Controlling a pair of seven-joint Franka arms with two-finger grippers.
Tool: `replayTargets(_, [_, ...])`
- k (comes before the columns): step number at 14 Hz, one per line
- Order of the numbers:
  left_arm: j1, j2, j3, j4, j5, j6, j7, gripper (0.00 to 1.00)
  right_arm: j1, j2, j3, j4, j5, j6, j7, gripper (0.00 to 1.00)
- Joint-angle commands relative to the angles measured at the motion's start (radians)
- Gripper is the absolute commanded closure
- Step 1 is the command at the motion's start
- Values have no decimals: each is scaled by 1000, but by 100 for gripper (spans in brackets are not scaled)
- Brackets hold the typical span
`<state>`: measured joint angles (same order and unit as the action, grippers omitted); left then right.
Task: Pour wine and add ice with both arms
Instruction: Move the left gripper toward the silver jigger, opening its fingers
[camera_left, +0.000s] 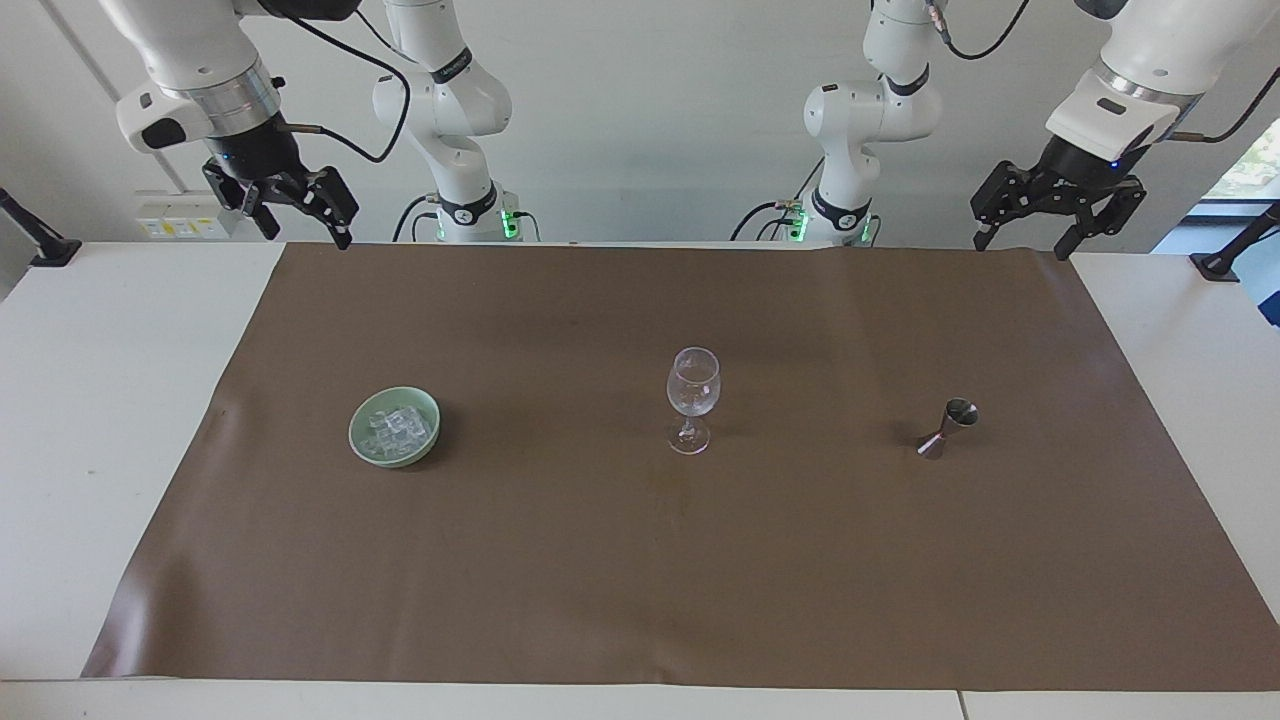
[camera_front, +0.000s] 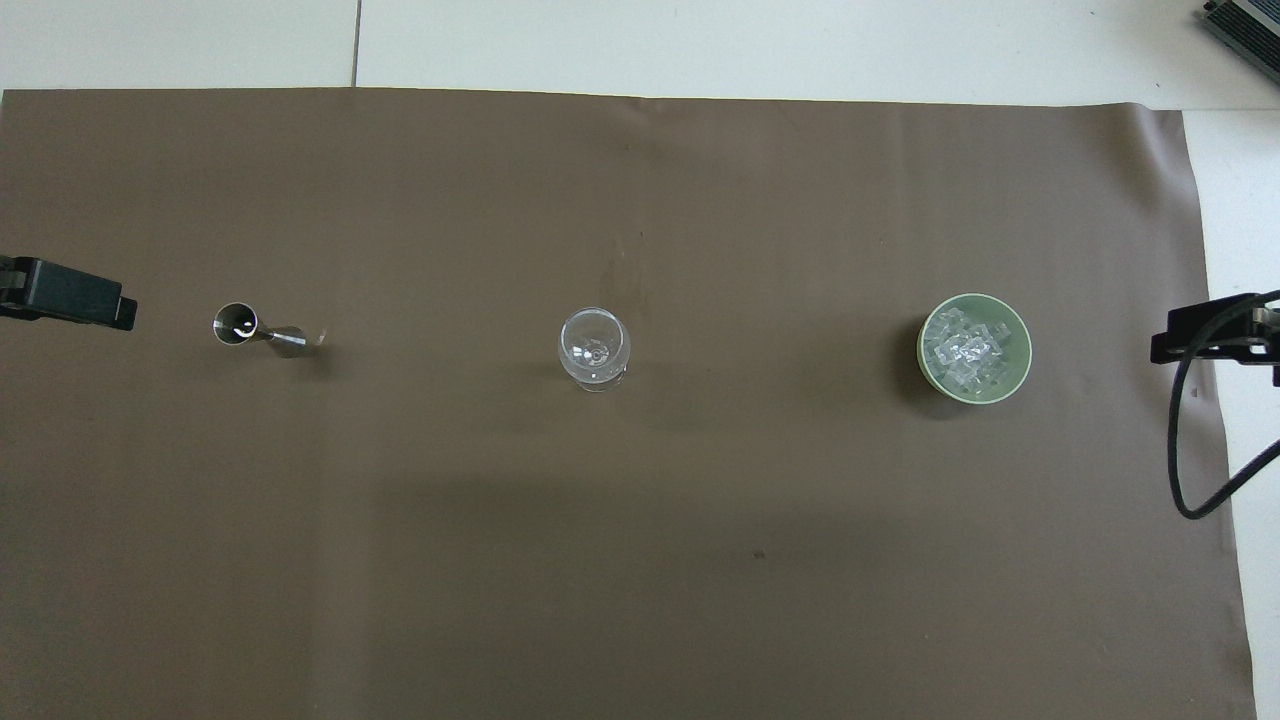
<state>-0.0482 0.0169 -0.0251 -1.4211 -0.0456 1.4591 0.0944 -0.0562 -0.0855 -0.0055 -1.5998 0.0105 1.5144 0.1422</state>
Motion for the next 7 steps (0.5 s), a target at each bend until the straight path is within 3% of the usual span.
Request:
replayTargets(1, [-12, 12, 8, -18, 3, 46, -4, 0, 1, -17, -4, -14, 6, -3, -21, 0])
replayTargets(7, [-9, 48, 8, -10, 3, 53, -1, 0, 1, -17, -5, -14, 6, -3, -21, 0])
